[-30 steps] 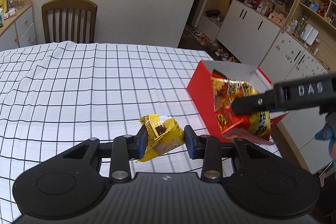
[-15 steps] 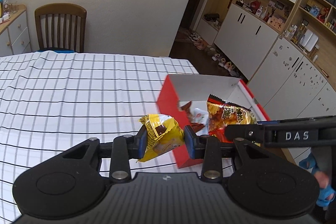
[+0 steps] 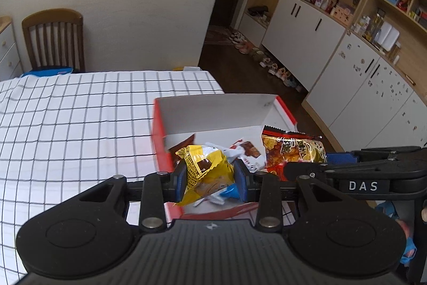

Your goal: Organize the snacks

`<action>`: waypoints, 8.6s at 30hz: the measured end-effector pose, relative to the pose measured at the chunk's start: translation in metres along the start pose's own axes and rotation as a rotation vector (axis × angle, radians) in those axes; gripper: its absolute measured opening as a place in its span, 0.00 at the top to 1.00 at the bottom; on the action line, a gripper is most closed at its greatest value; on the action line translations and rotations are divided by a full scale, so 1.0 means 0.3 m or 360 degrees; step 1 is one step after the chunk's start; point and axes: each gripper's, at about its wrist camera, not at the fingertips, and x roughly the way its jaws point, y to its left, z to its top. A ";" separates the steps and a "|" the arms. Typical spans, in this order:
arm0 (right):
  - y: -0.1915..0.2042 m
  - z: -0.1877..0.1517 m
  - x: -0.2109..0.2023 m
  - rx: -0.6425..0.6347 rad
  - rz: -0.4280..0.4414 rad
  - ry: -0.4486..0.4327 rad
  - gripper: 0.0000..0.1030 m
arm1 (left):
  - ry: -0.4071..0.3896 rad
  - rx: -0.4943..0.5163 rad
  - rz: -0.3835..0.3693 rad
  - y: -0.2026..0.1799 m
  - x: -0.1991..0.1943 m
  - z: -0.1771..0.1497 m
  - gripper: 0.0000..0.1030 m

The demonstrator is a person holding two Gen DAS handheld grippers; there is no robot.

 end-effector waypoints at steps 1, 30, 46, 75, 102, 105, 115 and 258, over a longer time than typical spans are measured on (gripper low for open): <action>-0.018 0.003 -0.003 -0.0001 -0.0009 -0.0002 0.45 | 0.0008 0.0014 -0.0001 -0.016 0.011 0.006 0.65; -0.244 0.054 0.190 -0.0457 -0.0354 0.0084 0.46 | 0.0307 0.0162 0.0253 -0.175 0.438 0.123 0.65; -0.238 0.077 0.353 -0.0524 -0.0330 0.0167 0.46 | 0.0378 0.0188 0.0320 -0.162 0.582 0.128 0.65; -0.259 0.043 0.349 -0.0337 -0.0242 0.0164 0.30 | 0.0365 0.0197 0.0315 -0.188 0.558 0.082 0.43; -0.188 0.003 0.075 -0.0254 -0.0184 -0.0092 0.06 | 0.0041 0.0209 0.0160 -0.160 0.163 0.061 0.38; -0.182 -0.009 0.036 -0.0227 -0.0166 -0.0143 0.05 | 0.0008 0.0182 0.0136 -0.143 0.111 0.049 0.37; -0.153 -0.052 -0.065 -0.0165 -0.0148 -0.0300 0.00 | -0.0110 0.0142 0.0075 -0.094 -0.054 -0.002 0.28; -0.068 -0.265 -0.249 0.0003 -0.0056 -0.0594 0.00 | -0.0192 0.0013 -0.0126 -0.110 -0.222 -0.173 0.02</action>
